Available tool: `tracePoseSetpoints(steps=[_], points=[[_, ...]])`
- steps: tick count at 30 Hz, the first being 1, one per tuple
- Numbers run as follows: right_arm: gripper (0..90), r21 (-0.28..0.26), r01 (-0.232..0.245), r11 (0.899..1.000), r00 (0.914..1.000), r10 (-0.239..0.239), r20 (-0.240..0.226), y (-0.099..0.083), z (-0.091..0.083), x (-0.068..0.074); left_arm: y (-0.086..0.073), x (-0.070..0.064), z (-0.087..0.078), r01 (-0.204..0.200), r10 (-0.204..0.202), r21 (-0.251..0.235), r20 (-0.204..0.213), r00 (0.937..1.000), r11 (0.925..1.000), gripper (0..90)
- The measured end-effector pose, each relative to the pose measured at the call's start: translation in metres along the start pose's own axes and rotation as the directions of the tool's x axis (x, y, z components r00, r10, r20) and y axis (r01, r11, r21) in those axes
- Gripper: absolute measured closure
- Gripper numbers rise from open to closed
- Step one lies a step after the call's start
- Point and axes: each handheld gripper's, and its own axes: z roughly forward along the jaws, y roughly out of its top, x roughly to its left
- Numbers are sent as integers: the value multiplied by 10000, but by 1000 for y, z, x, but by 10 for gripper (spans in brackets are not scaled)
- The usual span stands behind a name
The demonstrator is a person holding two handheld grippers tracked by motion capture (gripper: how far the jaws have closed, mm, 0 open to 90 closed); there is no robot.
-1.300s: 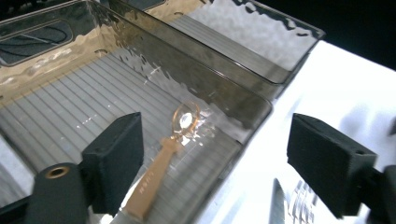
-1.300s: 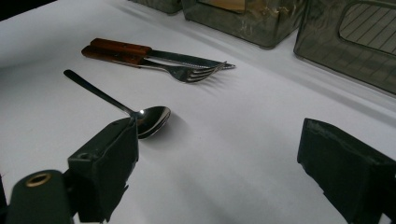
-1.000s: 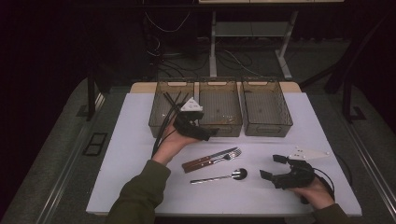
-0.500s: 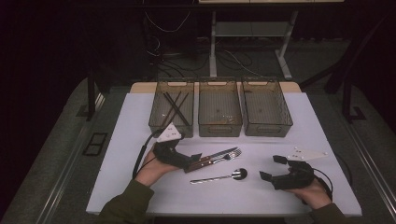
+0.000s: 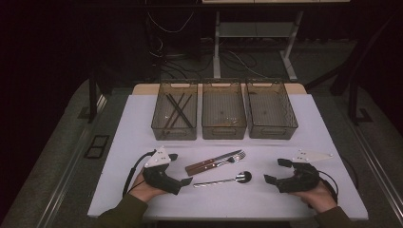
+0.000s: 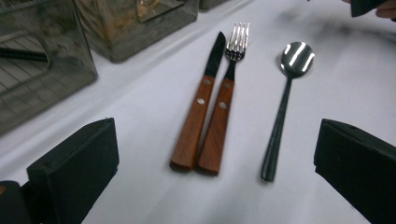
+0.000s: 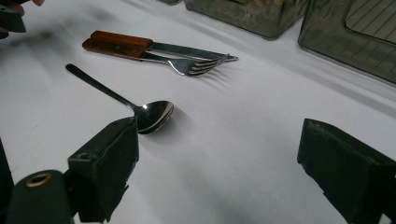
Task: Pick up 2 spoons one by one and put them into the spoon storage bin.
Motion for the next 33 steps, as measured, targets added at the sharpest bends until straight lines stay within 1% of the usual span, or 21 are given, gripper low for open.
tracePoseSetpoints(steps=[1,3,4,5,7,11,13,15,16,21,25,28,29,31,33], points=[[127,19,76,10000,10000,-76,18,1,1,1,-1,0,0,18,-18,30,19,10000,10000,0],[127,69,59,10000,10000,-58,-75,2,2,2,-4,1,-2,63,-63,121,2,10000,9999,0],[127,117,87,9999,10000,-87,-9,4,3,4,-4,1,-2,126,-126,53,27,9999,9999,0],[127,131,146,9998,9999,-146,-13,6,4,5,-4,1,-2,103,-103,65,74,9999,9999,0],[127,145,176,9997,9998,-175,-47,9,6,6,-3,2,-3,89,-89,44,-83,9999,10000,0],[128,133,197,9997,9997,-194,-175,14,11,7,-3,3,-4,264,-264,2,29,9996,9997,0],[128,122,248,9996,9991,-244,-333,18,15,9,-3,3,-4,322,-322,-9,44,9995,9995,0],[136,121,346,9993,9984,-341,-455,23,20,11,-4,3,-3,275,-275,69,-8,9996,9996,0],[137,147,450,9989,9978,-443,-489,25,22,12,-4,2,-2,305,-305,85,-24,9995,9995,0],[140,296,602,9977,9954,-578,-764,34,35,19,-4,5,-3,545,-544,103,-89,9985,9985,0],[143,455,741,9962,9934,-698,-907,39,44,22,-4,5,-3,480,-479,79,-104,9988,9988,0],[143,546,734,9958,9929,-678,-976,42,50,24,-3,5,-4,470,-469,58,-128,9988,9989,0],[143,516,800,9955,9922,-746,-997,42,52,24,-3,5,-4,476,-475,59,-156,9988,9989,0],[143,628,728,9954,9922,-659,-1056,43,54,25,-3,5,-4,489,-488,64,-188,9986,9988,0],[143,660,796,9946,9914,-721,-1089,44,57,25,-3,5,-4,459,-457,67,-209,9987,9989,0]])
